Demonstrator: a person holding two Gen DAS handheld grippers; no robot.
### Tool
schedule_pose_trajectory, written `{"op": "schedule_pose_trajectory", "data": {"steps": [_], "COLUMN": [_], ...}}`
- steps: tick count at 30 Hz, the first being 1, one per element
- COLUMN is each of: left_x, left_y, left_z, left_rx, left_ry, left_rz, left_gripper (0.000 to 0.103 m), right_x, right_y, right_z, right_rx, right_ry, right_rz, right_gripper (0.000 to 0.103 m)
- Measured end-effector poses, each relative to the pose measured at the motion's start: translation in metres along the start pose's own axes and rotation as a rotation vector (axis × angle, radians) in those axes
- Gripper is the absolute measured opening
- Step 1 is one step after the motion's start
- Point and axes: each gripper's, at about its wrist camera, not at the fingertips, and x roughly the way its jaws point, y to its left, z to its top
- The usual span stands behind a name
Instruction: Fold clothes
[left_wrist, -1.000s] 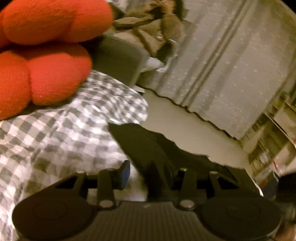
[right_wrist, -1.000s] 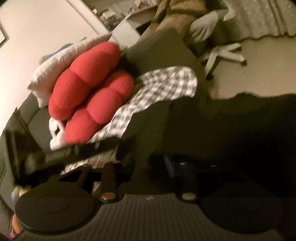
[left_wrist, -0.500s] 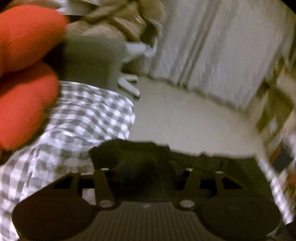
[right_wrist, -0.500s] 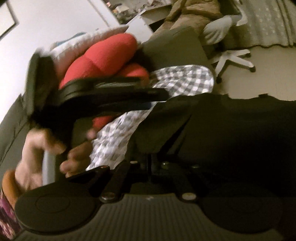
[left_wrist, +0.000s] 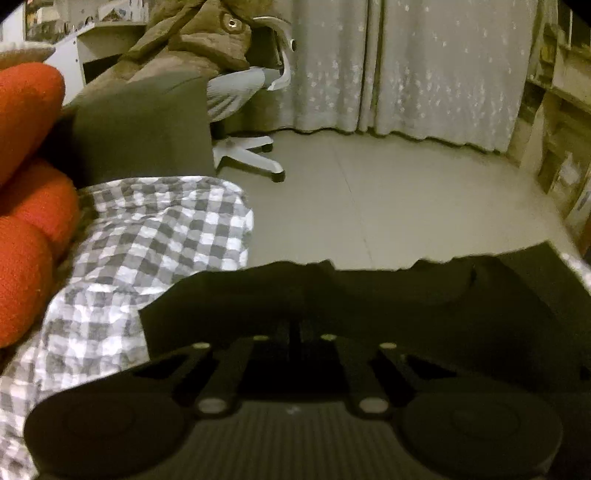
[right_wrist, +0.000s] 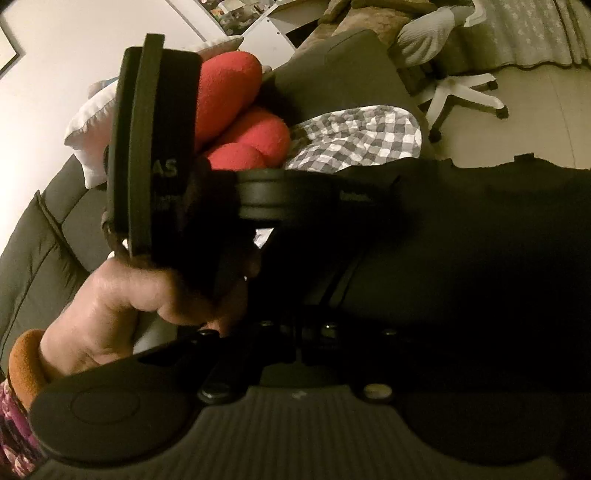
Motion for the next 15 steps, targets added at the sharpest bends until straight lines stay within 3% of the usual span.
{"op": "schedule_pose_trajectory", "data": {"steps": [4, 6, 8, 11, 15], "left_x": [-0.001, 0.001, -0.006, -0.022, -0.040], "left_y": [0.006, 0.010, 0.020, 0.042, 0.054], "left_z": [0.001, 0.000, -0.001, -0.005, -0.021], "left_rx": [-0.051, -0.083, -0.142, -0.246, -0.248], "left_ry": [-0.010, 0.005, -0.016, -0.087, -0.104], "left_rz": [-0.083, -0.126, -0.149, -0.179, -0.179], "left_gripper": [0.006, 0.019, 0.046, 0.044, 0.043], "right_x": [-0.002, -0.002, -0.002, -0.006, -0.014], "right_y": [-0.003, -0.006, -0.010, -0.016, -0.023], "right_z": [0.002, 0.003, 0.005, 0.008, 0.011], "right_rx": [0.009, 0.016, 0.029, 0.044, 0.069], "right_ry": [0.000, 0.009, 0.010, -0.006, -0.032], "right_rz": [-0.003, -0.001, -0.005, -0.010, -0.016], "right_gripper": [0.004, 0.010, 0.014, 0.015, 0.016]}}
